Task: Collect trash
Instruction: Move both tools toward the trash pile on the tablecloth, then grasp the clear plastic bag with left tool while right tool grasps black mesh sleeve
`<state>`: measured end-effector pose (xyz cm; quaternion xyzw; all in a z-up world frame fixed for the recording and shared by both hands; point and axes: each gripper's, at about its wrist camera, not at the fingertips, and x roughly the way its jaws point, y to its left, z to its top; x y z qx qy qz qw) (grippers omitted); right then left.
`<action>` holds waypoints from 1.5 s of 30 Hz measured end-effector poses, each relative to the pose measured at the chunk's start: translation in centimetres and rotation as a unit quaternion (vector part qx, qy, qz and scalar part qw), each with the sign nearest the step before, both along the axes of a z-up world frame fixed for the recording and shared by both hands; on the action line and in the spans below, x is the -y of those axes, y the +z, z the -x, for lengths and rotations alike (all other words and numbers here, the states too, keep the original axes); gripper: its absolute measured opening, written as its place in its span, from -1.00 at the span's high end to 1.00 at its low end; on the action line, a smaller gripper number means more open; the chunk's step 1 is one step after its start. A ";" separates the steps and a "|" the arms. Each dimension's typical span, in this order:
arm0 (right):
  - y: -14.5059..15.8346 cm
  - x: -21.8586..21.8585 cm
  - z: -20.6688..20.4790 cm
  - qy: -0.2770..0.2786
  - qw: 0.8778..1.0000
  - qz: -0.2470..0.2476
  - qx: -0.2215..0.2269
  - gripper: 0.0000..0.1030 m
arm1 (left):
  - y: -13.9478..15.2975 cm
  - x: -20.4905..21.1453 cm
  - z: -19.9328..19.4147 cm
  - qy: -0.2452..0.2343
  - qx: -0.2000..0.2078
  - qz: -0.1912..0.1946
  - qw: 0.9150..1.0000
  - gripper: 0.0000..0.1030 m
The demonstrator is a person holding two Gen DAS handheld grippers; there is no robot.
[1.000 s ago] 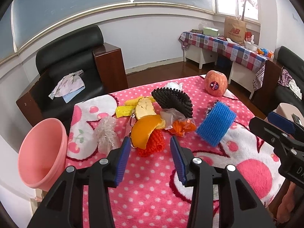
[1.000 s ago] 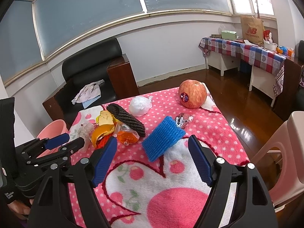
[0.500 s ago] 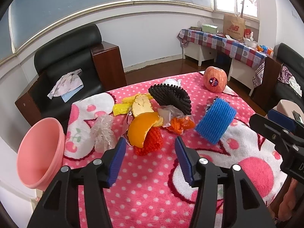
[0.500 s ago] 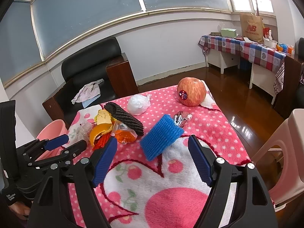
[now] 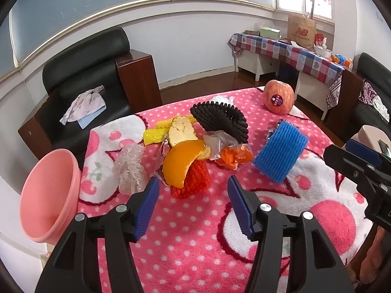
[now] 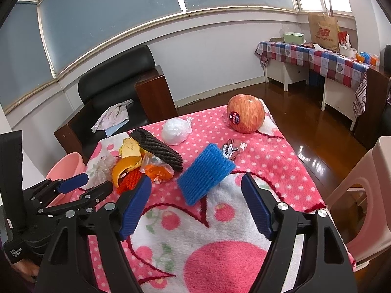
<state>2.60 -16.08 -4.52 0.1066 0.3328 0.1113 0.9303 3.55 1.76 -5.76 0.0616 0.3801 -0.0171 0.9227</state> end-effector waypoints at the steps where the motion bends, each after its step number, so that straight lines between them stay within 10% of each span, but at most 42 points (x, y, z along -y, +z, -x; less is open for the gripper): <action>1: -0.1 0.0 0.0 0.000 1.000 0.000 -0.001 -0.48 | 0.0 0.0 0.0 -0.001 0.000 0.000 1.000 -0.15; 26: -2.1 0.9 -1.2 -0.001 0.999 -0.015 -0.032 -0.37 | -1.6 -4.2 0.5 0.001 -0.017 0.012 1.000 -0.28; 45: -3.6 0.6 -4.2 0.021 0.998 -0.042 -0.043 -0.36 | -2.1 -10.2 -5.4 0.087 -0.038 0.049 0.994 -0.21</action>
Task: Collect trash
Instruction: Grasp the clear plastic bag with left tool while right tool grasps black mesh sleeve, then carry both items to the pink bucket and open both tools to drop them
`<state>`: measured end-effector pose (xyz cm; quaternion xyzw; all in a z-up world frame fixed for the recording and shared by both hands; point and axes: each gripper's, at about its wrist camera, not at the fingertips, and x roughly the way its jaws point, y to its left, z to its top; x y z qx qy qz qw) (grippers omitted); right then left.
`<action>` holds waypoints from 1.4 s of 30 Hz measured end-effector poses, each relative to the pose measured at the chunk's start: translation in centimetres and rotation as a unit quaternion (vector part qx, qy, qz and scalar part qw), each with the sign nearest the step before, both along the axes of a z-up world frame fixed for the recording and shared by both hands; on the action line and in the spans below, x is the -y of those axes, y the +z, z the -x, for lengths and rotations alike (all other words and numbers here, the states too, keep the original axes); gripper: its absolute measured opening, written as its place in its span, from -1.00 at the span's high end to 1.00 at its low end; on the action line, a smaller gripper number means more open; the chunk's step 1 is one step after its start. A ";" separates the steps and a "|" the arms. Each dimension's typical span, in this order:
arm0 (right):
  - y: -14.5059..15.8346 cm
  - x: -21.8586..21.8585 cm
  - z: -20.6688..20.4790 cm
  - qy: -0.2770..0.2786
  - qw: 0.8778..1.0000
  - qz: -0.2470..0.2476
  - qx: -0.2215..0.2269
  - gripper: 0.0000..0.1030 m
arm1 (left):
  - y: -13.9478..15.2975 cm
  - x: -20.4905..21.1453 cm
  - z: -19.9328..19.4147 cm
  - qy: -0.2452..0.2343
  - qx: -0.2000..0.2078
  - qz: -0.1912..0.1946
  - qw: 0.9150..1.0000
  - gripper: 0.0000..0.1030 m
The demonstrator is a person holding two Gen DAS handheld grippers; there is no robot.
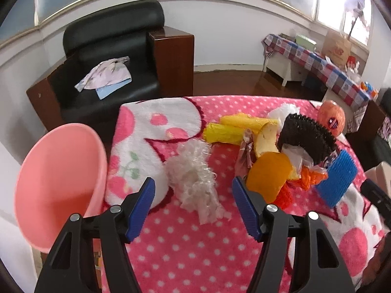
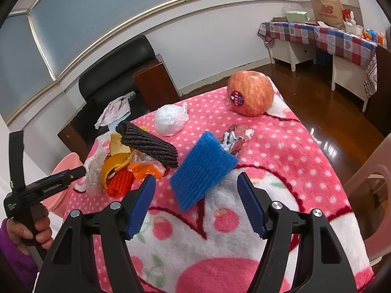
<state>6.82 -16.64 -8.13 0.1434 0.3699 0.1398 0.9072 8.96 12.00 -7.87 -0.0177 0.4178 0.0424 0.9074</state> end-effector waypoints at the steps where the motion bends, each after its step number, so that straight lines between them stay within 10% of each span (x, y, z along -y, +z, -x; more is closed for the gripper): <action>1: 0.0 -0.2 -0.2 0.004 1.000 0.000 0.001 -0.36 | -0.4 0.2 -0.4 -0.003 -0.005 -0.005 1.000 -0.15; 9: 1.6 -2.6 -2.4 0.058 0.998 -0.006 0.029 -0.34 | -2.0 0.4 -1.2 -0.005 -0.026 -0.001 1.000 0.54; 19: 2.5 -7.4 -5.1 0.119 0.992 0.007 0.041 -0.12 | 1.1 -0.2 1.9 -0.010 0.021 0.008 1.000 0.58; 27: 2.0 -7.4 -5.4 0.107 0.994 0.002 0.010 0.71 | 3.0 -0.6 4.3 -0.010 0.048 0.017 0.999 0.58; 42: 9.0 -8.3 -2.1 0.156 0.981 -0.096 0.060 0.78 | 7.6 -3.8 10.2 0.016 0.128 0.014 0.992 0.58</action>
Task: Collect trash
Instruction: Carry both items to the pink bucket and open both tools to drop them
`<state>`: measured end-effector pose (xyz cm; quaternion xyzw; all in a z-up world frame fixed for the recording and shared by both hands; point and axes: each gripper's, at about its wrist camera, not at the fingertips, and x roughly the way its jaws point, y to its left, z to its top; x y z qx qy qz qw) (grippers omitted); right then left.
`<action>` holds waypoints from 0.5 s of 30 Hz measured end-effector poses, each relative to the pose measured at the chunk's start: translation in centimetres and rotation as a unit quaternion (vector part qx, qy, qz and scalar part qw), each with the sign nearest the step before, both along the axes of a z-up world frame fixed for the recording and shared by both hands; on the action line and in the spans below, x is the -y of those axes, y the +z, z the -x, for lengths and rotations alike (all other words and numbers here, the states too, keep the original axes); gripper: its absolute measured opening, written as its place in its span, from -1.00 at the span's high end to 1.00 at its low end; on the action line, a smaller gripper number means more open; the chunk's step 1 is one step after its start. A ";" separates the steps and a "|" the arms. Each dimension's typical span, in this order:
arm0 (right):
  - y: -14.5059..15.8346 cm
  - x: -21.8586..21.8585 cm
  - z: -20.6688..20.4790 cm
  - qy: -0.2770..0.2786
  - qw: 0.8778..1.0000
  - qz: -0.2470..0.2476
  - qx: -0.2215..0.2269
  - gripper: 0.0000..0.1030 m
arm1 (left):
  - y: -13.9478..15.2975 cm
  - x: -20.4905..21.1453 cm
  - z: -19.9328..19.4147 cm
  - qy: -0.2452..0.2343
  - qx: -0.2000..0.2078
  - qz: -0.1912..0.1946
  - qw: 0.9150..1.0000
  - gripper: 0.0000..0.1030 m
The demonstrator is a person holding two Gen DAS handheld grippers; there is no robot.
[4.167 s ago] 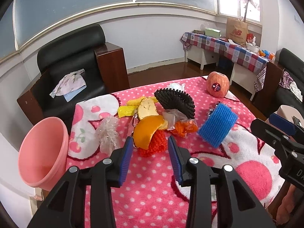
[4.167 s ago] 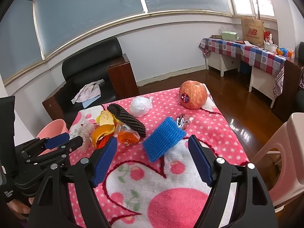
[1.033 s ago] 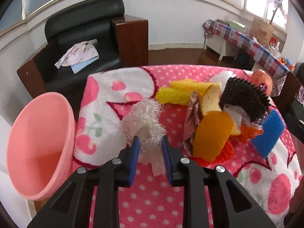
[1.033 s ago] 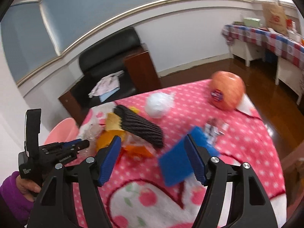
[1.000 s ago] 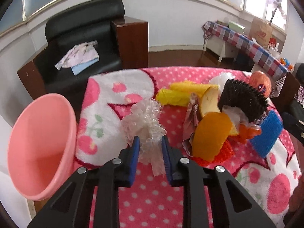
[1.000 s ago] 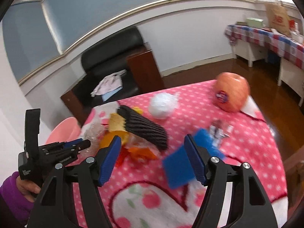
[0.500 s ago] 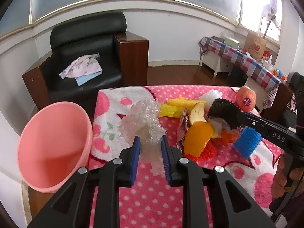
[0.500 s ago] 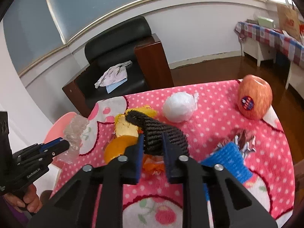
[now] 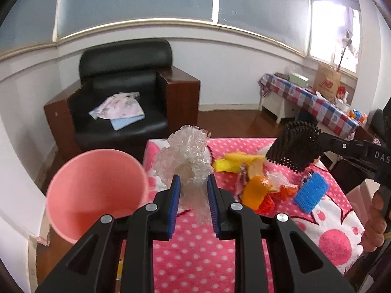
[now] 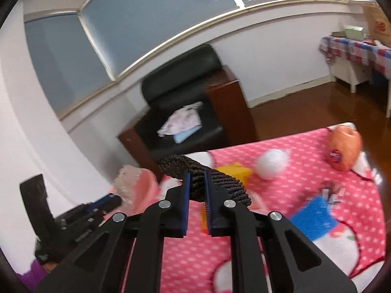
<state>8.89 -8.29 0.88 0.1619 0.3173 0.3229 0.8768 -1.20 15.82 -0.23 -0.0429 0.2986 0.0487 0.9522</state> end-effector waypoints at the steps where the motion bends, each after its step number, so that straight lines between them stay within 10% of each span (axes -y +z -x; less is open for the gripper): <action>1: 0.2 -0.6 0.0 0.009 1.000 -0.005 -0.001 0.78 | 0.2 -0.5 0.4 0.005 0.003 -0.002 1.000 0.58; 15: -0.2 -16.3 -1.2 0.173 0.980 -0.080 -0.064 0.78 | 0.1 -10.1 5.2 0.112 -0.008 -0.002 0.994 0.58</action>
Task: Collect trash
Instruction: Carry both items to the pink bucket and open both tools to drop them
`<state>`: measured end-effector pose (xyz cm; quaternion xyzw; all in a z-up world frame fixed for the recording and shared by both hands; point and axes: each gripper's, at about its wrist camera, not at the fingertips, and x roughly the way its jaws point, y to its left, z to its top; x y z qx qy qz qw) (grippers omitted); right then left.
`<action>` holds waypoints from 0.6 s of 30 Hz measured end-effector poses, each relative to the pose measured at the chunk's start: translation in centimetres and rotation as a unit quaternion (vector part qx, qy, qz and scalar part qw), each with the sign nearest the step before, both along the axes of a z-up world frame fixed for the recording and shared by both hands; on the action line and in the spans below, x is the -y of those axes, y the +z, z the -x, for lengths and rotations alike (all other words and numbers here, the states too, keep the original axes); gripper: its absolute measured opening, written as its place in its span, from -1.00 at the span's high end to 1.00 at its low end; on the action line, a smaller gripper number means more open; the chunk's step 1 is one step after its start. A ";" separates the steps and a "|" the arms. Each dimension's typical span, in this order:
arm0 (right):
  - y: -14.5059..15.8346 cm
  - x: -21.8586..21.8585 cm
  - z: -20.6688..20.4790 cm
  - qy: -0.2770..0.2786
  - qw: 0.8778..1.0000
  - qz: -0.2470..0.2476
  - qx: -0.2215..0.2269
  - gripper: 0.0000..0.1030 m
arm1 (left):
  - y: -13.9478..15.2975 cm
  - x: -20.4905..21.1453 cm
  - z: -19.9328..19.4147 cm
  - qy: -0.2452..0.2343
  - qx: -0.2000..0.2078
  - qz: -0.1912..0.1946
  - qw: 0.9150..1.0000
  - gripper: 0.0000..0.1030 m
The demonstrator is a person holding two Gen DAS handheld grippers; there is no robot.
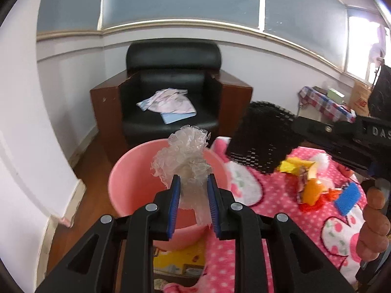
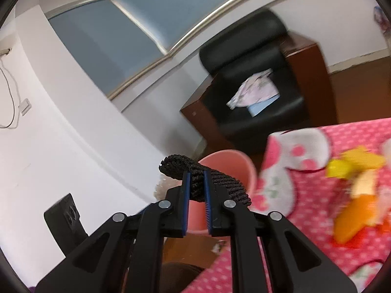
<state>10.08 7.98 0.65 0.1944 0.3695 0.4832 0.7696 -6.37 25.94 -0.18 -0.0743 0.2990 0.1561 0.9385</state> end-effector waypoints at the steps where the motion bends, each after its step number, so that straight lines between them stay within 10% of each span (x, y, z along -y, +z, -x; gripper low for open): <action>1: -0.2 -1.0 -0.1 0.007 1.000 -0.001 -0.005 0.78 | -0.2 -0.6 0.1 0.004 -0.005 0.001 1.000 0.58; 11: -5.7 -6.1 -1.6 0.012 0.997 0.034 -0.072 0.75 | -2.6 -2.1 -1.4 0.006 -0.037 0.007 0.999 0.52; 18: -7.5 -5.2 -2.2 -0.008 0.993 0.072 -0.095 0.38 | -2.7 -1.9 -1.5 0.002 -0.034 0.007 0.999 0.20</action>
